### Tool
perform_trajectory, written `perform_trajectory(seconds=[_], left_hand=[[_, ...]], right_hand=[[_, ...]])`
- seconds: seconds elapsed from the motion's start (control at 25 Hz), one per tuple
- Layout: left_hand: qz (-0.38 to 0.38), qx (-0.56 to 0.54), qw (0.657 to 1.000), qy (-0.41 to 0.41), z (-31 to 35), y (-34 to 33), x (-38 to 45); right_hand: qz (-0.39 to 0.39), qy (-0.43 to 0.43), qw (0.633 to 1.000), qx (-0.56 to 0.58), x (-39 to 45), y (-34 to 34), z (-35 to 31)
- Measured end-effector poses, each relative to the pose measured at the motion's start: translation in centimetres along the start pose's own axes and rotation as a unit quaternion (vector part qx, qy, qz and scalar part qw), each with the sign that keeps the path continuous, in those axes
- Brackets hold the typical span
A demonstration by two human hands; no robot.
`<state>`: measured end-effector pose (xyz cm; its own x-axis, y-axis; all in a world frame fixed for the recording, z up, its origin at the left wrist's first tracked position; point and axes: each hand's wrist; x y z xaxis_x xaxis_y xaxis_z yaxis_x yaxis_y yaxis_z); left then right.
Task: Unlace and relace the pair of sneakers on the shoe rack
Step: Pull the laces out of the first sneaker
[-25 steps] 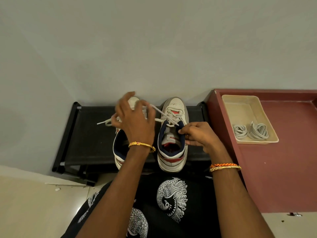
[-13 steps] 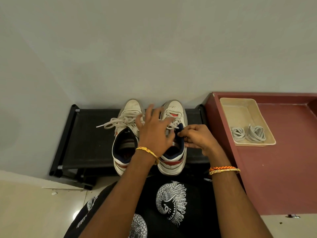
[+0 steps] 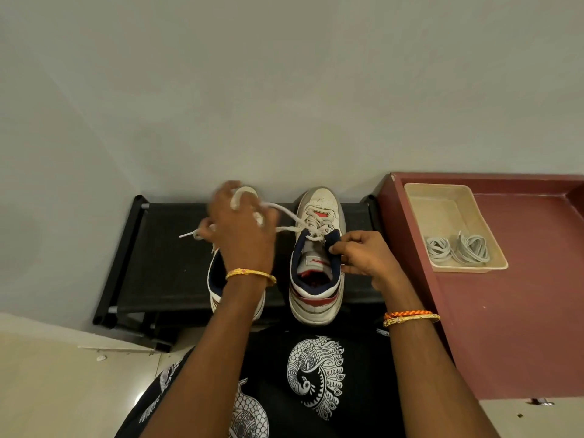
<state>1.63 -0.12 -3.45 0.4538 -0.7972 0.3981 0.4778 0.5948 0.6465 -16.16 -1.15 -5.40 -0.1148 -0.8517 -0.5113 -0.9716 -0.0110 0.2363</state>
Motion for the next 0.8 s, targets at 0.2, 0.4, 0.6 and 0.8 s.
perform_trajectory(seconds=[0.2, 0.4, 0.6, 0.8], left_hand=[[0.093, 0.006, 0.979, 0.183, -1.9, 2.4, 1.0], [-0.162, -0.003, 0.986, -0.037, 0.5, 0.4, -2.4], [-0.261, -0.044, 0.964, 0.028, 0.0, -2.8, -3.8], [-0.216, -0.053, 0.975, 0.013, -0.1, -3.6, -4.2]], right_hand=[[0.022, 0.025, 0.999, -0.043, 0.4, -0.1, 0.6], [0.113, 0.257, 0.923, -0.262, -0.6, -1.8, 0.2], [0.146, 0.290, 0.849, -0.417, -1.0, -3.9, 0.0], [0.188, 0.310, 0.847, -0.389, -0.9, -3.8, 0.2]])
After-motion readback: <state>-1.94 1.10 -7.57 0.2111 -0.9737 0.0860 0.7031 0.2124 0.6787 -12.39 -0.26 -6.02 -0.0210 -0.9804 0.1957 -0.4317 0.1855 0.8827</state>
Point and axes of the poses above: each hand's wrist, its own x-axis towards the middle knuckle, its own y-axis out of the back of the hand, z = x × y, and after that the axes turned 1 degree about y, right-handed
